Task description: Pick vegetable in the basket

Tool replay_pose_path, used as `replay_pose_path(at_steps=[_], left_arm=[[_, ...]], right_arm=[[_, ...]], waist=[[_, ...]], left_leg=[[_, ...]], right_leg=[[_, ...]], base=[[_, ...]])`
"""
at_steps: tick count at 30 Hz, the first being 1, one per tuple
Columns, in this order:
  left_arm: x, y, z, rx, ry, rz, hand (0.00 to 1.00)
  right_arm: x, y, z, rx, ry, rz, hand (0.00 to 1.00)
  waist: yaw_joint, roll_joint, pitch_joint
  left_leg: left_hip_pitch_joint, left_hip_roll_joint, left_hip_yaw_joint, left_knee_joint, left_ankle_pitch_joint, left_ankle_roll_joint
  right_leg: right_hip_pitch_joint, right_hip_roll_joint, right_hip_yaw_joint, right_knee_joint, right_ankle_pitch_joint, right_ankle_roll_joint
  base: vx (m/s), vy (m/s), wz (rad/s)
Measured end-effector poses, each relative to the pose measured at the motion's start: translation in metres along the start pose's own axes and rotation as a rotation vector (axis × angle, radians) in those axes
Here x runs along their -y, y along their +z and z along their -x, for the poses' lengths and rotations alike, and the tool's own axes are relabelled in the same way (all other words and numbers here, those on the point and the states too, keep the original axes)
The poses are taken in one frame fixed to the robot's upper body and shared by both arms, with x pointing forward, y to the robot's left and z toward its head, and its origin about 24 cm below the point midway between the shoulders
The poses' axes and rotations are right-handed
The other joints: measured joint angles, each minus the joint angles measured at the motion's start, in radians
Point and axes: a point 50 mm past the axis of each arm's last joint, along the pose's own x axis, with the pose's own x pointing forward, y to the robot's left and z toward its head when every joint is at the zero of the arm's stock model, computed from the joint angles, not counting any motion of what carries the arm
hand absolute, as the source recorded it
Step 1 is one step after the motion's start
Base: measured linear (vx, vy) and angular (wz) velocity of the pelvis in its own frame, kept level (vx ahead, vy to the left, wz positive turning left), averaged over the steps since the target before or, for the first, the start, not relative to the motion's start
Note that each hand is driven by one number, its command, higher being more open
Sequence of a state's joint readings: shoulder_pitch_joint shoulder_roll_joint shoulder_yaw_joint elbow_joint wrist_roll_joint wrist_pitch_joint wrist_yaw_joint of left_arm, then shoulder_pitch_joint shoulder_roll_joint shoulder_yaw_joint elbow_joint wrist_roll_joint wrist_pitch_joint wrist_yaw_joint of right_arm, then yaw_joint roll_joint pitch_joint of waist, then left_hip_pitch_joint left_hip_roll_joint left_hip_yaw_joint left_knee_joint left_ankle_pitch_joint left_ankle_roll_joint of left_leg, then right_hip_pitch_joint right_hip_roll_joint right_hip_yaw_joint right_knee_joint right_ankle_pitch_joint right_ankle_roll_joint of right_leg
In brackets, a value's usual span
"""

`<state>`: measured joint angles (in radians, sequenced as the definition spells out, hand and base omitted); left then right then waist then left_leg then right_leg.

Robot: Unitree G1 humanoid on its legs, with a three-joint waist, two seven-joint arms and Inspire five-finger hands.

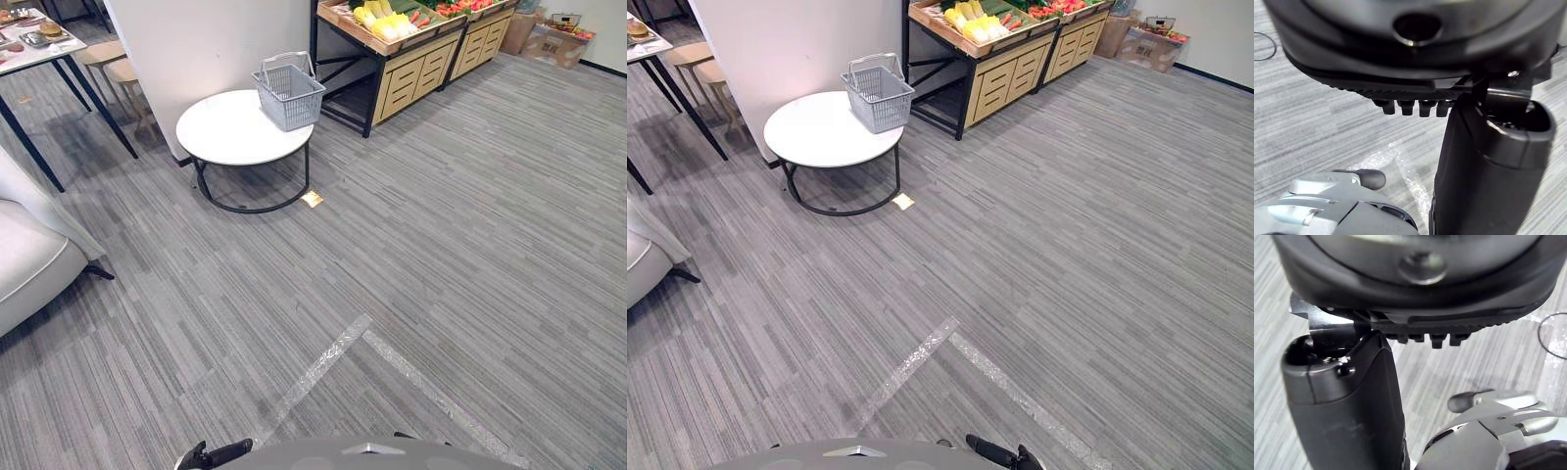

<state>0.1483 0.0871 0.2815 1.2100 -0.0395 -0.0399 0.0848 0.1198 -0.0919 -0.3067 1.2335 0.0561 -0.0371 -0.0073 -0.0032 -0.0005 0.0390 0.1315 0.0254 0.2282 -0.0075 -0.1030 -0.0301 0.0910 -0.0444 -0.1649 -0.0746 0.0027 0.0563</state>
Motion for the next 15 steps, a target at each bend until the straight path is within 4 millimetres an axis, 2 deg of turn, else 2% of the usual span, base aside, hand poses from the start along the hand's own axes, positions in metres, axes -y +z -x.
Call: replay_pose_path(at_steps=[2,4,11,15], left_arm=[[0.0001,0.0001,0.0000,0.000,0.000,0.000,1.00],[0.0003,0.0002,0.0000,0.000,-0.001,0.000,1.00],[0.0009,-0.0015,0.0001,-0.006,-0.004,-0.002,1.00],[0.0007,-0.0017,0.0002,-0.005,-0.004,-0.003,1.00]], right_arm=[[-0.0004,0.0009,-0.0002,0.002,0.001,0.000,1.00],[-0.0006,0.0017,-0.0003,0.003,0.001,0.001,1.00],[-0.0006,0.0032,-0.0005,0.009,0.002,0.009,1.00],[-0.0017,0.0062,-0.0003,0.039,0.010,0.072,1.00]], waist=[[0.000,0.001,0.001],[-0.001,0.003,0.004],[0.000,0.008,0.017],[0.000,0.003,0.021]], left_leg=[[0.002,0.001,0.004,0.000,-0.001,-0.001],[0.006,0.002,0.009,-0.001,-0.001,-0.002],[0.031,0.003,0.021,-0.014,0.005,-0.007],[0.032,0.003,0.027,-0.020,0.006,-0.006]], right_leg=[[0.001,0.000,-0.001,0.000,-0.004,0.025],[0.002,0.000,0.000,0.000,-0.005,0.034],[0.013,0.002,0.005,0.002,-0.004,0.032],[0.011,0.003,0.008,-0.001,-0.003,0.029]], base=[[0.00,-0.008,-0.02],[-0.02,-0.020,-0.06],[-0.08,-0.030,-0.04],[-0.04,-0.019,-0.04]])
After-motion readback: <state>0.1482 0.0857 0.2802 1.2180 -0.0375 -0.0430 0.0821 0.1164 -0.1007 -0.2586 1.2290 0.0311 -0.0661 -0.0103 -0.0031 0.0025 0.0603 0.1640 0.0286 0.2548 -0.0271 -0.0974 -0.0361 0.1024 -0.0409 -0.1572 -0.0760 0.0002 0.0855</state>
